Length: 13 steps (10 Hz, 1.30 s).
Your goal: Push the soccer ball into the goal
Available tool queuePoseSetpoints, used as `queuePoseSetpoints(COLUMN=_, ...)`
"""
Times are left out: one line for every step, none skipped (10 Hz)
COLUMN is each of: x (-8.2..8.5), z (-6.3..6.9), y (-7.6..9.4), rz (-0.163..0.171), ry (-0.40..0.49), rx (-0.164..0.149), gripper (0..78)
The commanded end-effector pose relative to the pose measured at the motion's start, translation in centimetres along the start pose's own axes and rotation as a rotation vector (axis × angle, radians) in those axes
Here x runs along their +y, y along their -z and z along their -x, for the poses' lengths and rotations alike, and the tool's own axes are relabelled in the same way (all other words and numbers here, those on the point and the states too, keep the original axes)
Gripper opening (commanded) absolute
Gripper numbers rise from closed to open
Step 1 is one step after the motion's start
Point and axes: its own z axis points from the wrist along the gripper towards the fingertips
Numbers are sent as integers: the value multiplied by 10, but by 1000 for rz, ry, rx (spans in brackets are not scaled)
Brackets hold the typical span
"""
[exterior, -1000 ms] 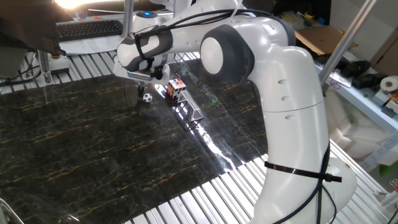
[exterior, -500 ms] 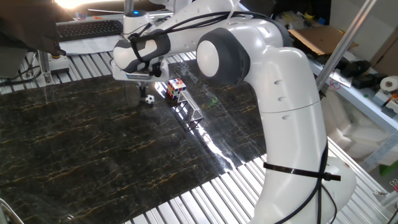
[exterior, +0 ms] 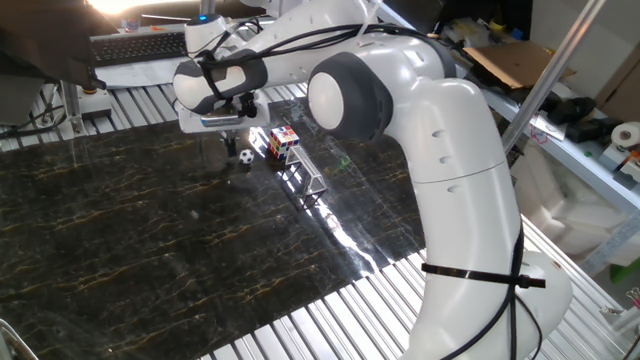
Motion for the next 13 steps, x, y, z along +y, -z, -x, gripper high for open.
queuePoseSetpoints(x=-2, z=7, y=2, rz=221, ry=-139, rx=11, gripper=0)
queuePoseSetpoints(x=-1, z=11, y=1, rz=243, ry=-146, rx=14, gripper=0)
queuePoseSetpoints(x=-1, z=13, y=1, rz=249, ry=-145, rx=16, gripper=0)
queuePoseSetpoints(x=0, z=24, y=-3, rz=266, ry=-139, rx=27, gripper=0)
queuePoseSetpoints(x=-2, z=33, y=-6, rz=275, ry=-138, rx=33, gripper=0)
queuePoseSetpoints(x=-4, z=37, y=-5, rz=275, ry=-139, rx=38, gripper=0)
queuePoseSetpoints(x=-6, z=37, y=-4, rz=293, ry=-163, rx=71, gripper=0)
queuePoseSetpoints(x=-9, z=35, y=-2, rz=290, ry=-160, rx=93, gripper=0)
queuePoseSetpoints(x=-11, z=33, y=0, rz=284, ry=-160, rx=111, gripper=0)
queuePoseSetpoints(x=-12, z=27, y=3, rz=282, ry=-165, rx=115, gripper=0)
queuePoseSetpoints(x=-11, z=21, y=4, rz=277, ry=-175, rx=115, gripper=0)
queuePoseSetpoints(x=-10, z=14, y=5, rz=260, ry=-190, rx=109, gripper=0)
queuePoseSetpoints(x=-9, z=9, y=5, rz=238, ry=-198, rx=96, gripper=0)
